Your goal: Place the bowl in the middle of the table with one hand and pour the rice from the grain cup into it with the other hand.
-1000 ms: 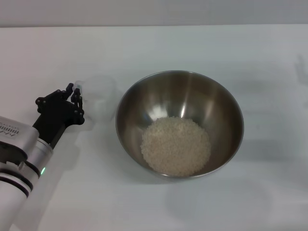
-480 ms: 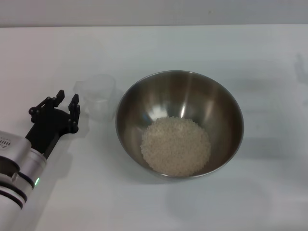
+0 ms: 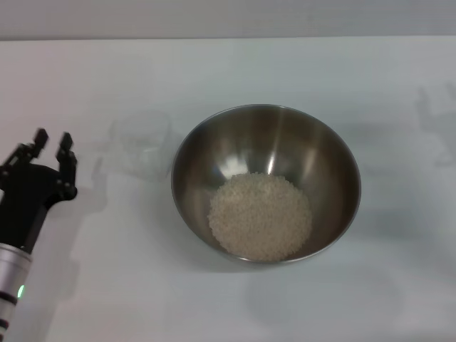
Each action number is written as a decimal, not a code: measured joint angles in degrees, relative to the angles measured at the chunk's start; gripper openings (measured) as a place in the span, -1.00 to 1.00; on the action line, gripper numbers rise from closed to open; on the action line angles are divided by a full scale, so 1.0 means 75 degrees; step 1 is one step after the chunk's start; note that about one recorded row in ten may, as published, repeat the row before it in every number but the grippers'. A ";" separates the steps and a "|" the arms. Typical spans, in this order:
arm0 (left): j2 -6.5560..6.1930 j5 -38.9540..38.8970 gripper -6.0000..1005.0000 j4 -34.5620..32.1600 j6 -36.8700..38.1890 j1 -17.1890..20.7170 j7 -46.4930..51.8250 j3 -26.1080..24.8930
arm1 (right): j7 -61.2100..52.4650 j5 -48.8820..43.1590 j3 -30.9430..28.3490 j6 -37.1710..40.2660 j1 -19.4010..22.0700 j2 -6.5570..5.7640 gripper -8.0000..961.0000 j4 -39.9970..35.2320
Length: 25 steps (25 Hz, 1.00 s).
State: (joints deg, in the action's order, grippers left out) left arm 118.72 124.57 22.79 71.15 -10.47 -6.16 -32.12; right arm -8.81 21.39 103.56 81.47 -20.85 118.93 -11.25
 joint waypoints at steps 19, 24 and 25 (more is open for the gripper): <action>0.0049 0.0066 0.20 0.0064 0.1469 -0.0167 0.0567 0.0498 | -0.0842 -0.1758 0.1157 -0.0106 -0.0059 0.0070 0.17 0.0221; 0.0049 0.0066 0.20 0.0062 0.1463 -0.0197 0.0570 0.0498 | -0.0840 -0.1769 0.1164 -0.0084 -0.0123 0.0055 0.18 0.0223; 0.0049 0.0066 0.20 0.0059 0.1455 -0.0202 0.0572 0.0499 | -0.0841 -0.1769 0.1165 -0.0081 -0.0125 0.0056 0.18 0.0223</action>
State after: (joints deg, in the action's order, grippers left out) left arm 119.09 125.07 23.24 82.07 -11.98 -1.87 -28.37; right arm -15.11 8.12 112.30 80.87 -21.79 119.35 -9.58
